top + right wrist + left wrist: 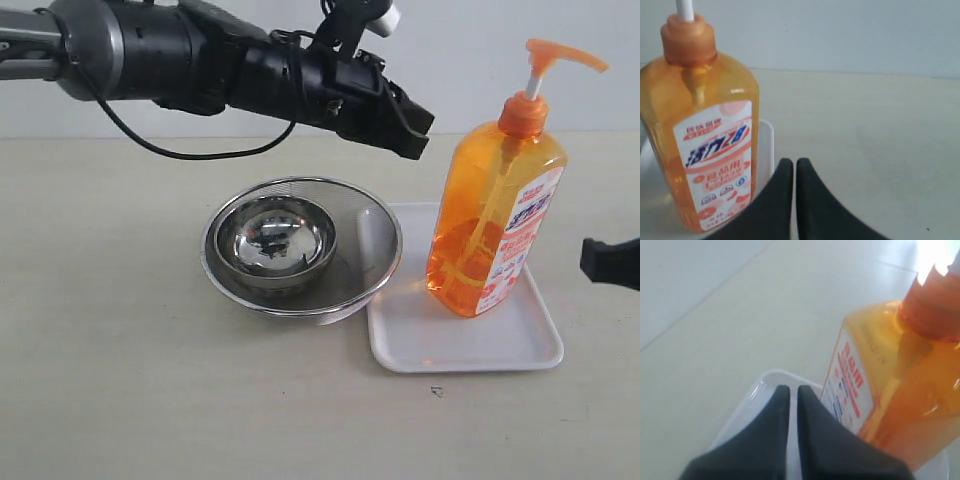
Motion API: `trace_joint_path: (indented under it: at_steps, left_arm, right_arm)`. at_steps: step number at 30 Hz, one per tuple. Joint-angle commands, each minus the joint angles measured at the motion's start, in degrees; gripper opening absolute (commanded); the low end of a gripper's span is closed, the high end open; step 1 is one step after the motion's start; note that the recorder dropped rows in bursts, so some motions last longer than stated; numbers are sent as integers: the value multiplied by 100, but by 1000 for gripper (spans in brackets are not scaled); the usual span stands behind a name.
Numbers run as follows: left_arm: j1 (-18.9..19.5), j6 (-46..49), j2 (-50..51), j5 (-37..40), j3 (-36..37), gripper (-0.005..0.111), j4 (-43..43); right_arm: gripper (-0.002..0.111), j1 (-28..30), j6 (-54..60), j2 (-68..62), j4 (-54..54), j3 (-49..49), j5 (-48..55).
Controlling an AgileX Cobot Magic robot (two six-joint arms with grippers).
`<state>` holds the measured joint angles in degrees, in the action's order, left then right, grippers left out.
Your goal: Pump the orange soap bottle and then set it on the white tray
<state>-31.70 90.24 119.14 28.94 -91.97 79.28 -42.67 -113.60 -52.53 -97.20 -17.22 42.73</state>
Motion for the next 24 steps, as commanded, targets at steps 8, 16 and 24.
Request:
trace_joint_path:
  at_steps: [8, 16, 24]
  left_arm:
    - [252, 2290, 407, 801, 457, 5, 2066]
    - [241, 2314, 445, 978, 457, 5, 2066]
    - [232, 2314, 445, 1033, 457, 5, 2066]
  right_arm:
    - [0, 38, -599, -15, -275, 383, 279]
    - [0, 41, 215, -138, -275, -310, 2]
    - [0, 1501, 489, -1251, -275, -1148, -1122]
